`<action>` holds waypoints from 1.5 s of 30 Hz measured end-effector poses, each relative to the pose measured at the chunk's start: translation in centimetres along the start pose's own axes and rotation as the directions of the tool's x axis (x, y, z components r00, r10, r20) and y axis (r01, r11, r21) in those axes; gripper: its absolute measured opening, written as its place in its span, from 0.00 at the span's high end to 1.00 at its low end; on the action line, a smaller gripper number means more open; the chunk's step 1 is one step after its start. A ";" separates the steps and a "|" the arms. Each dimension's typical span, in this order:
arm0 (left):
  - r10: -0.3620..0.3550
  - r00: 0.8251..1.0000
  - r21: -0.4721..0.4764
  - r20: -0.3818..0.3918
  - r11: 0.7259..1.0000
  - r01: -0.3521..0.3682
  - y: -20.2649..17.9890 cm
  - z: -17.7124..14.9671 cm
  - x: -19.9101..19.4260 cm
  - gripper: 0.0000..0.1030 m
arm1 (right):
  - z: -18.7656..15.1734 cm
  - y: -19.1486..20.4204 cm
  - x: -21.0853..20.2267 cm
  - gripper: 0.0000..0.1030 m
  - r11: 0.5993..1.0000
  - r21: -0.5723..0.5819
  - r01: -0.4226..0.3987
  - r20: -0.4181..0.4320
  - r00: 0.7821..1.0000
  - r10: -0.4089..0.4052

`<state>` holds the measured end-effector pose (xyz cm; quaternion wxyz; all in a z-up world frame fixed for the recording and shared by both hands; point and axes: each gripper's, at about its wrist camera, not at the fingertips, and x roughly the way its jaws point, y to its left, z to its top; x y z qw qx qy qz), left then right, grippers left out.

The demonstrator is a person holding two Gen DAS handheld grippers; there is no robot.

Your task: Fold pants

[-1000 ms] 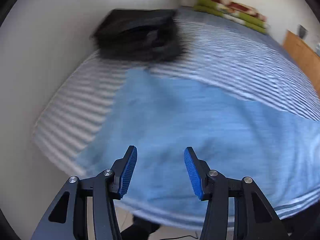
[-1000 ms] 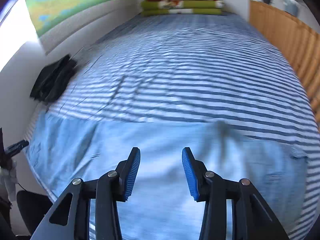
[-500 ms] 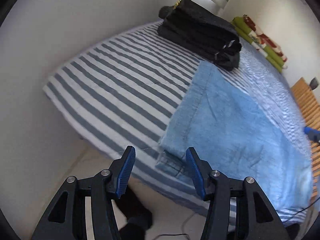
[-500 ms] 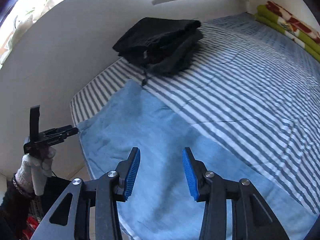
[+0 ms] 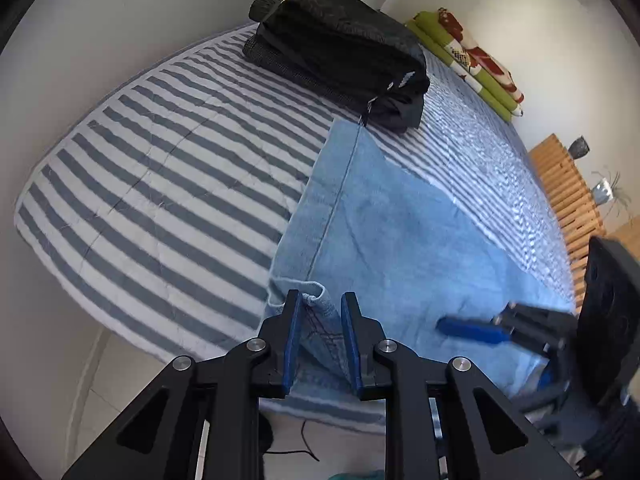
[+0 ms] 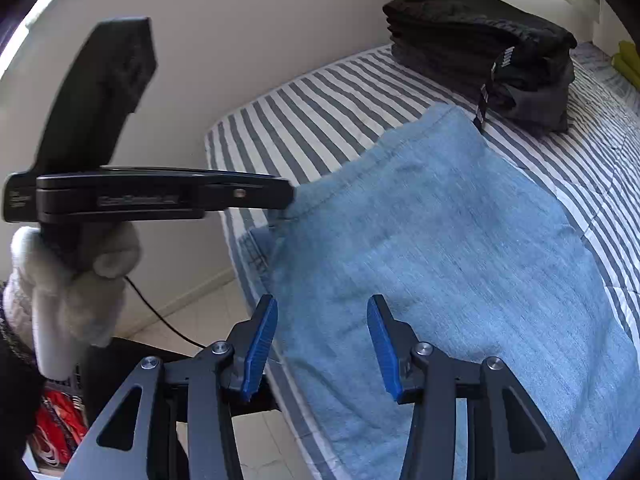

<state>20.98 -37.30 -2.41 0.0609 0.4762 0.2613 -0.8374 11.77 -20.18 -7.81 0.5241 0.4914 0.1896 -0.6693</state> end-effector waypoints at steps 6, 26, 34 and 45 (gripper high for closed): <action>0.113 0.993 0.033 -0.038 0.993 -0.111 1.6 -3.3 0.8 0.79 | 0.9 -7.4 -3.0 0.58 0.975 0.109 0.192 0.034 0.980 -0.197; 0.195 0.980 0.426 -0.037 0.890 -0.161 -13.5 -1.2 4.2 0.50 | -23.1 -38.1 -30.4 0.58 0.557 0.615 0.558 -0.242 0.806 -0.540; 0.261 0.961 0.284 -0.093 0.932 -0.226 -10.2 -0.4 7.6 0.50 | -31.6 -45.1 -32.2 0.50 0.530 0.751 0.394 -0.194 0.899 -0.393; 0.288 0.956 0.262 -0.058 0.928 -0.264 -10.1 -0.6 7.4 0.50 | -32.0 -41.1 -31.1 0.93 0.609 0.639 0.470 -0.167 0.858 -0.487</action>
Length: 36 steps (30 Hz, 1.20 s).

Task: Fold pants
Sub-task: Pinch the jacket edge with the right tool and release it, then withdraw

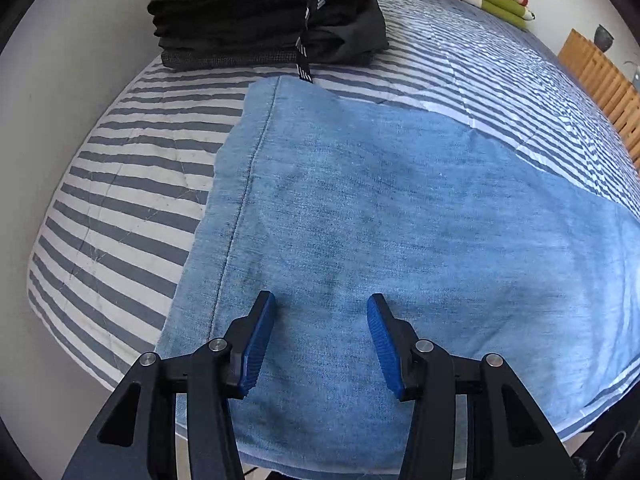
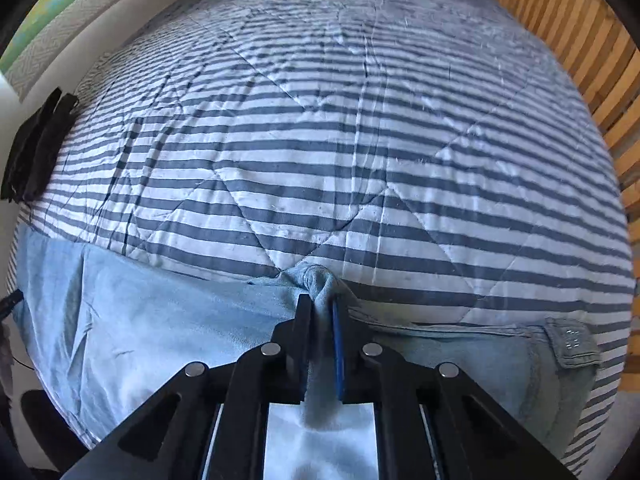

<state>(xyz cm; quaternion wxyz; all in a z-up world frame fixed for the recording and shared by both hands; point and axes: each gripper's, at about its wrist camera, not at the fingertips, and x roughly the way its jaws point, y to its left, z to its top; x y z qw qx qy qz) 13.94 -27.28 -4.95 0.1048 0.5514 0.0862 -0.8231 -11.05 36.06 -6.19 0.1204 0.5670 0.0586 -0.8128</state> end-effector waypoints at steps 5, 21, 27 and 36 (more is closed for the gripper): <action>0.057 0.998 -0.065 0.036 0.996 -0.055 2.3 -0.6 -1.3 0.50 | 0.5 -0.2 2.6 0.93 0.993 0.032 0.117 -0.049 0.992 -0.115; -0.123 0.991 -0.253 0.049 0.959 0.132 10.4 -5.4 -3.3 0.70 | -3.5 32.1 -7.0 0.64 0.853 -0.487 -0.188 0.092 0.960 0.264; -0.137 0.990 -0.272 0.036 0.952 0.142 11.3 -5.2 -3.3 0.60 | -9.5 50.8 -3.8 0.64 0.647 -0.682 -0.342 -0.044 0.902 0.430; -0.168 0.981 -0.296 0.093 0.936 0.189 14.4 -6.7 -5.2 0.51 | -13.3 65.3 0.3 0.64 0.537 -0.771 -0.342 -0.112 0.903 0.414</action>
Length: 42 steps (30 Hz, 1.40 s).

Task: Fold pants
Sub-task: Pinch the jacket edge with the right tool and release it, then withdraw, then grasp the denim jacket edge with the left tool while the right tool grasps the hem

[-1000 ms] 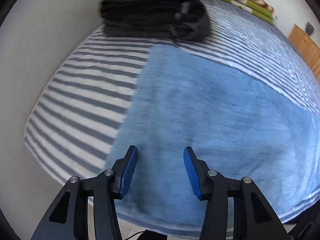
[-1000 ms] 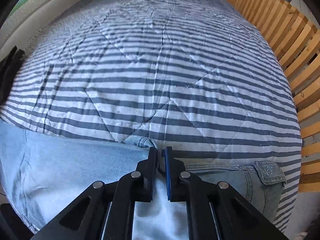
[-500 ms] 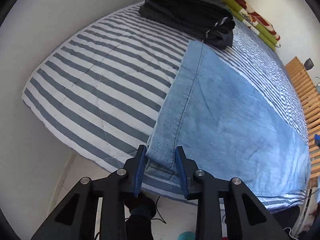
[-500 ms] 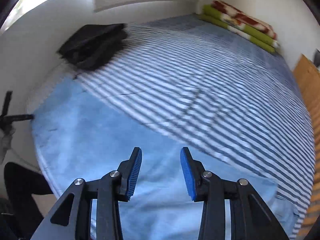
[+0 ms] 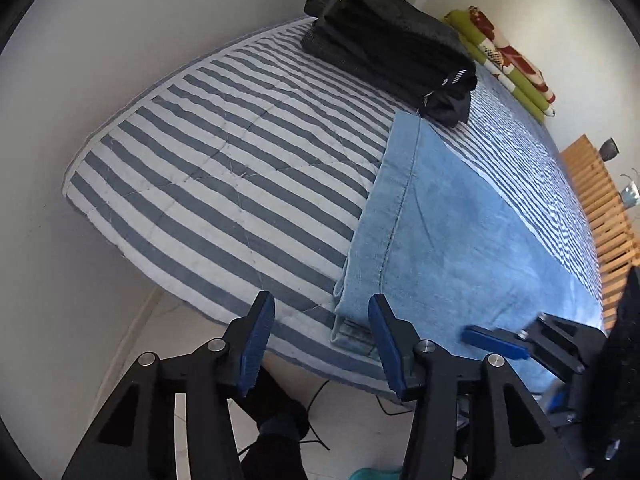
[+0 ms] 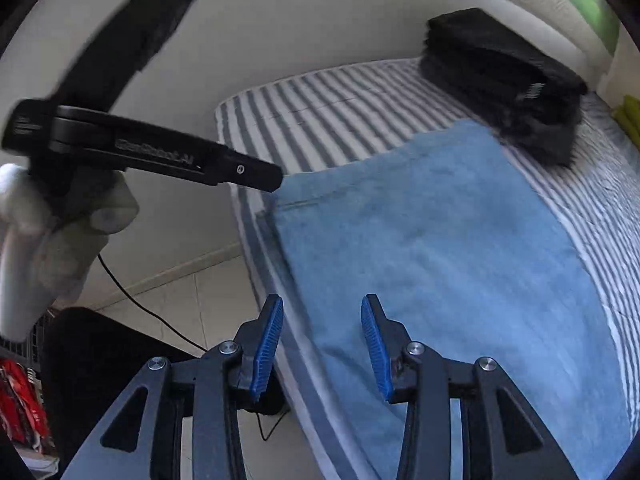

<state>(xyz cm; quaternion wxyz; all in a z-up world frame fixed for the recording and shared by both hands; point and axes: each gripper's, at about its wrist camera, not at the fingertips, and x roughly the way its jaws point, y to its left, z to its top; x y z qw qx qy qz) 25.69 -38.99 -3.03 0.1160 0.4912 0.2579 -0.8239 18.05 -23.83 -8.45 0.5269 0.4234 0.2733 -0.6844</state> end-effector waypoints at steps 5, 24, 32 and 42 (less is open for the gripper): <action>-0.022 1.000 0.020 -0.014 1.000 0.022 0.9 -0.7 -0.1 0.62 | 1.9 0.2 2.3 0.64 1.000 0.000 0.030 -0.026 0.999 -0.030; -0.244 0.970 -0.079 0.015 0.966 0.244 3.7 -0.6 -0.3 0.48 | 1.2 1.2 3.5 0.96 0.996 -0.089 -0.027 -0.088 0.996 0.019; -0.209 0.969 0.000 -0.135 0.978 0.211 -0.5 0.8 4.0 0.36 | -0.1 0.1 1.9 0.88 0.993 -0.054 -0.106 -0.111 0.989 0.100; -0.153 0.986 0.042 -0.071 0.987 0.157 -3.6 0.4 2.7 0.86 | -5.3 -9.8 -5.5 0.78 0.945 0.310 -0.104 0.000 0.994 0.109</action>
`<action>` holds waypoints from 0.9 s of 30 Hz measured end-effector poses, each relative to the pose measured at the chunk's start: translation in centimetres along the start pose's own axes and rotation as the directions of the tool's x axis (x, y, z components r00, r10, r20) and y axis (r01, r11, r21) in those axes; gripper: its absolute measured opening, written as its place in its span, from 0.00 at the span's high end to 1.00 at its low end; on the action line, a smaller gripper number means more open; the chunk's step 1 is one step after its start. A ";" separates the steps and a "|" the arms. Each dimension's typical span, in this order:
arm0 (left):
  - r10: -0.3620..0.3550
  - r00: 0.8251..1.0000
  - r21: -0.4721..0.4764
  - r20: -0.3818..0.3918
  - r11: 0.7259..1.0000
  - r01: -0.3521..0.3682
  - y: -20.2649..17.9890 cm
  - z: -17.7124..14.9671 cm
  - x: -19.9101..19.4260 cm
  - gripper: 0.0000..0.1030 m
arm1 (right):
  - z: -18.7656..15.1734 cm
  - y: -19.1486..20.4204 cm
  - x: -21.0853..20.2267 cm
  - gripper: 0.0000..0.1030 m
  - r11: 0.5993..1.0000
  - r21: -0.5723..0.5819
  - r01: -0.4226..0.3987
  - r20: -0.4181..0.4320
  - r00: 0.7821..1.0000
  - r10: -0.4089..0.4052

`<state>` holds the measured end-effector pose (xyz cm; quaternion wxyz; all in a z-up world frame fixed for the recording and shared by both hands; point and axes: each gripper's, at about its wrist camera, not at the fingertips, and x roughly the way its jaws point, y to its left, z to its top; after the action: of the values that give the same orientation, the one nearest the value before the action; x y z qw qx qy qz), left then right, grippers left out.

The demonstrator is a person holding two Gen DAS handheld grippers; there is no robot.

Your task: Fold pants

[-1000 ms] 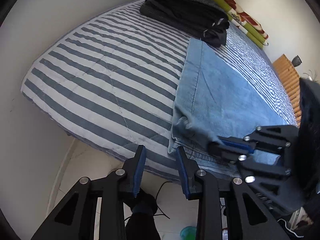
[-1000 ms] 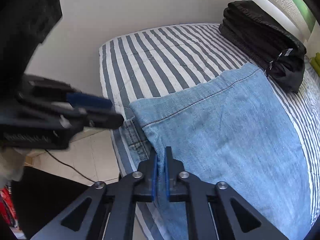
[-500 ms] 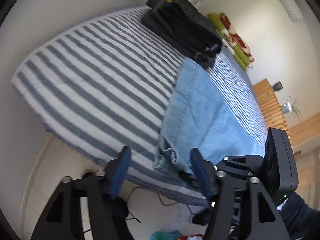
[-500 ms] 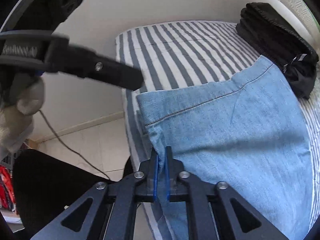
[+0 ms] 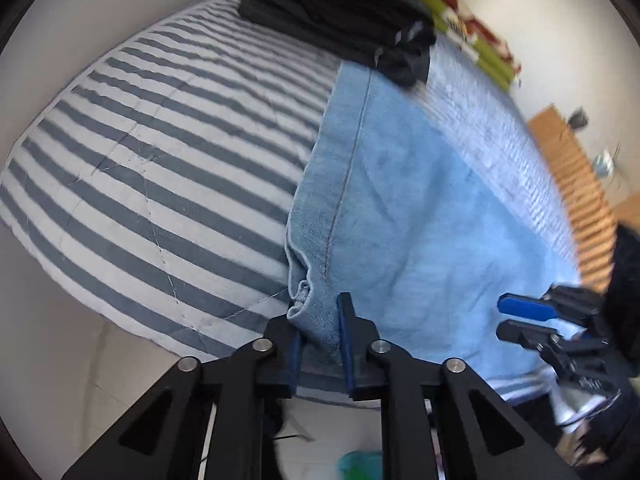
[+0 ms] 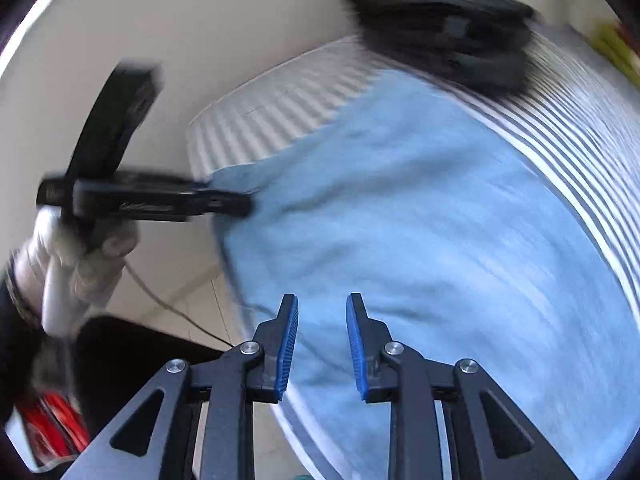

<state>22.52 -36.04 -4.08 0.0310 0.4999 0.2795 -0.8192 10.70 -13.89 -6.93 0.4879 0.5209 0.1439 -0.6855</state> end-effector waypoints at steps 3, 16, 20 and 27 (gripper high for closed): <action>-0.017 0.997 0.062 0.076 0.998 0.012 -3.2 -0.7 -1.7 0.87 | 0.3 -2.9 -1.9 0.76 0.990 0.126 -0.057 0.020 0.998 0.055; -0.032 0.997 0.301 0.064 0.954 0.011 -12.7 -3.0 0.7 0.87 | 8.8 -2.4 -0.2 0.46 0.971 0.184 -0.154 -0.006 0.988 0.157; -0.005 0.999 0.358 0.053 0.933 -0.014 -14.5 -4.0 2.3 0.87 | 10.1 -2.6 2.4 0.46 0.974 0.195 -0.112 -0.063 0.990 0.126; -0.020 1.000 0.416 0.023 0.909 0.009 -16.4 -5.5 2.8 0.87 | 9.4 -7.7 2.2 0.46 0.956 0.294 0.017 -0.105 0.994 0.015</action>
<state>20.05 -18.88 -1.32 -0.0784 0.4819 0.1021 -0.8667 -0.90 -17.95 -7.30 0.3960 0.6235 0.0661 -0.6708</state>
